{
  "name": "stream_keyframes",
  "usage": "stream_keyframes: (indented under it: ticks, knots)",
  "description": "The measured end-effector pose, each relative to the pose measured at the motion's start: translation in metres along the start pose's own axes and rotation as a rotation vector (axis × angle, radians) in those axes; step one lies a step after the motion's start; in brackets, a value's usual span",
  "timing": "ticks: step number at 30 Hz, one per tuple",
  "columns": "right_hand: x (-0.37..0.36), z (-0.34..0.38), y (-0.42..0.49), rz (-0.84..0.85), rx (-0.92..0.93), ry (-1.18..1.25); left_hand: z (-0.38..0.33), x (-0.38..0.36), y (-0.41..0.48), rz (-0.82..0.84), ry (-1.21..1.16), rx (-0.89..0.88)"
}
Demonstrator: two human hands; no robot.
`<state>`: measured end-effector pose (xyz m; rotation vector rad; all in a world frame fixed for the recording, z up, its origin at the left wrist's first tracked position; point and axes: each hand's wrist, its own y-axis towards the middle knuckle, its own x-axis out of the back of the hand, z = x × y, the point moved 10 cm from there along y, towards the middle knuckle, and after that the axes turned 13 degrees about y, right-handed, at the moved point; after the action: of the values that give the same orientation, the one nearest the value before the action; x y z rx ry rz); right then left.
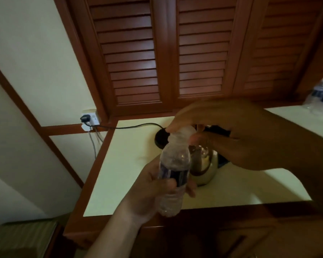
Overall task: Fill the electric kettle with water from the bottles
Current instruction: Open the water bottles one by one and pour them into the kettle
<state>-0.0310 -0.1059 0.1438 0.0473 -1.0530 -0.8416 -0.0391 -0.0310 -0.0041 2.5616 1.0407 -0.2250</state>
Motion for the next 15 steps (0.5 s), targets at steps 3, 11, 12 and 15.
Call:
stream_keyframes:
  ticks: [3, 11, 12, 15]
  knots:
    - [0.013, -0.017, -0.045, -0.22, -0.087, 0.073, 0.018, 0.032, -0.002, -0.393, 0.434, 0.049]
    - [-0.053, -0.162, -0.182, -0.736, -0.658, 0.488, 0.051, 0.017, -0.011, -0.634, 0.558, 0.147]
    - [-0.061, -0.174, -0.189, -0.686, -0.715, 0.399, 0.055, 0.014, -0.011, -0.636, 0.54, 0.161]
    - [-0.077, -0.197, -0.196, -0.547, -0.768, 0.204, 0.061, 0.008, -0.012, -0.633, 0.564, 0.187]
